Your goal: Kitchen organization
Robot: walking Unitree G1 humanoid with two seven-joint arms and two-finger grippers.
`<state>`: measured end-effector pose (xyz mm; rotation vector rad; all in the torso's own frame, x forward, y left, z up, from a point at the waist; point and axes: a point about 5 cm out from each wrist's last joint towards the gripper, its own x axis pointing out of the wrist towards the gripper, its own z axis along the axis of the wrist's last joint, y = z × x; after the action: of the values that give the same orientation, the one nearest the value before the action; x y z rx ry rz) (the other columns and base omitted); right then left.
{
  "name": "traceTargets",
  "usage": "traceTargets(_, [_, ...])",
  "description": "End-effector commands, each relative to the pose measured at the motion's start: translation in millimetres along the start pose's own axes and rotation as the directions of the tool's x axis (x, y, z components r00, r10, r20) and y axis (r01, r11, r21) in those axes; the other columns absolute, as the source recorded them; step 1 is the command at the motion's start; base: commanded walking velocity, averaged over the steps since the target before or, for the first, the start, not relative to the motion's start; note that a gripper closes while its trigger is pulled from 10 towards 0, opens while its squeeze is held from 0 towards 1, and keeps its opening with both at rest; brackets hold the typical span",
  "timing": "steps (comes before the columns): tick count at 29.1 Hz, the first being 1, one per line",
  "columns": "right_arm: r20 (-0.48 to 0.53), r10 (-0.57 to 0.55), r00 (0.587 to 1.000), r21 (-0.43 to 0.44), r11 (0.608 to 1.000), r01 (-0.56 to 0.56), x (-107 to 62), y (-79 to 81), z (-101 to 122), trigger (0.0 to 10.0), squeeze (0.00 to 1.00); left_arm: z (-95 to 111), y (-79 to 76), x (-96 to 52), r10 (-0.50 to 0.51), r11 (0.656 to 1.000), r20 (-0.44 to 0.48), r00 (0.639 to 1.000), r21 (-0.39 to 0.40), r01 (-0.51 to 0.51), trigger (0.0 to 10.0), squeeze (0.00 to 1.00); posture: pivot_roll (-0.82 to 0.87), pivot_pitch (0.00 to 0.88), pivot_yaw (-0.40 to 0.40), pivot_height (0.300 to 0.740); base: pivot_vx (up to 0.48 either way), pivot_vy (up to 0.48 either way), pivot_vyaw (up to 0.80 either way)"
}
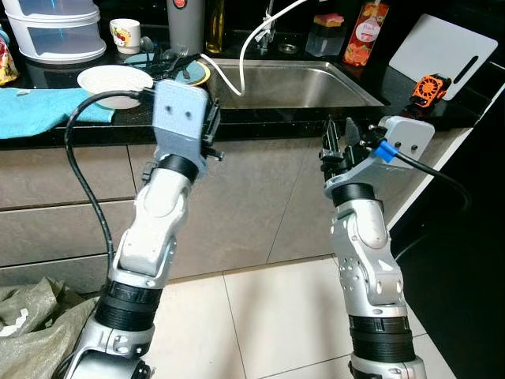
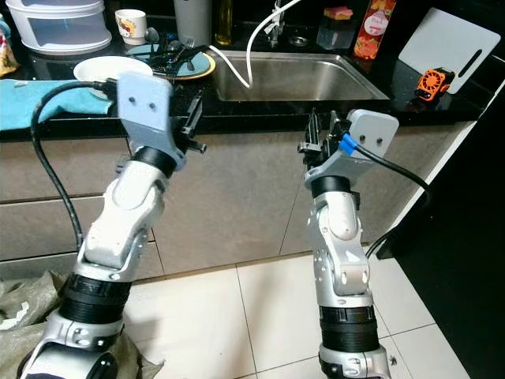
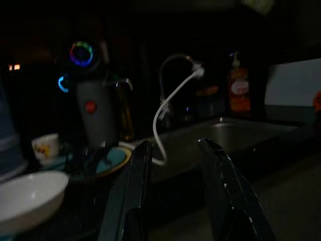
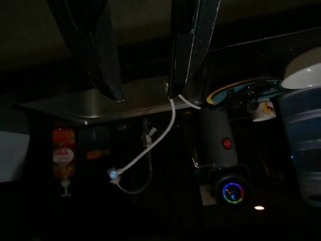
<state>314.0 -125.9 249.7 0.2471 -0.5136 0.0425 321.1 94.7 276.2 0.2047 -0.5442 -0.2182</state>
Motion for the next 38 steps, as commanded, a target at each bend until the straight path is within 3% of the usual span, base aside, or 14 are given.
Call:
traceTargets(1, [0.022, 0.004, 1.000, 0.001, 1.000, -0.004, 1.1, -0.4, 4, 10.0, 0.00, 7, -1.3, 1.9, 0.000, 1.000, 0.034, 0.999, 0.022, -0.001, 10.0, 0.00, 0.25, 0.000, -0.080, 0.740, 0.000, 0.000, 0.00])
traceTargets(6, [0.024, -0.005, 1.000, 0.010, 1.000, 0.005, 1.7, -0.1, 4, 10.0, 0.00, 13, 1.0, 4.0, 0.021, 0.995, 0.074, 0.997, 0.094, -0.028, 10.0, 0.00, 0.25, 0.000, -0.088, 0.740, 0.000, 0.000, 0.00])
traceTargets(28, [0.019, -0.011, 1.000, 0.010, 1.000, 0.011, -0.2, -2.0, 4, 10.0, 0.00, 9, 4.6, 5.1, 0.048, 0.992, 0.077, 0.996, 0.115, -0.056, 10.0, 0.00, 0.25, 0.000, -0.086, 0.740, 0.000, 0.000, 0.00])
traceTargets(32, [0.024, -0.013, 1.000, -0.026, 1.000, 0.013, -0.8, -4.3, 4, 10.0, 0.00, 0, 6.1, 1.2, 0.052, 0.996, 0.028, 0.998, 0.074, -0.054, 10.0, 0.00, 0.25, 0.000, -0.080, 0.740, 0.000, 0.000, 0.00])
traceTargets(37, [-0.044, -0.041, 0.998, -0.114, 0.993, 0.035, -11.9, -20.0, -13, 10.0, 0.00, -45, 17.6, -15.9, 0.100, 0.989, -0.193, 0.976, -0.086, -0.118, 10.0, 0.00, 0.25, 0.000, -0.080, 0.740, 0.000, 0.000, 0.00])
traceTargets(38, [-0.044, -0.041, 0.998, -0.114, 0.993, 0.035, -11.9, -20.0, -13, 10.0, 0.00, -45, 17.6, -15.9, 0.100, 0.989, -0.193, 0.976, -0.086, -0.118, 10.0, 0.00, 0.25, 0.000, -0.080, 0.740, 0.000, 0.000, 0.00])
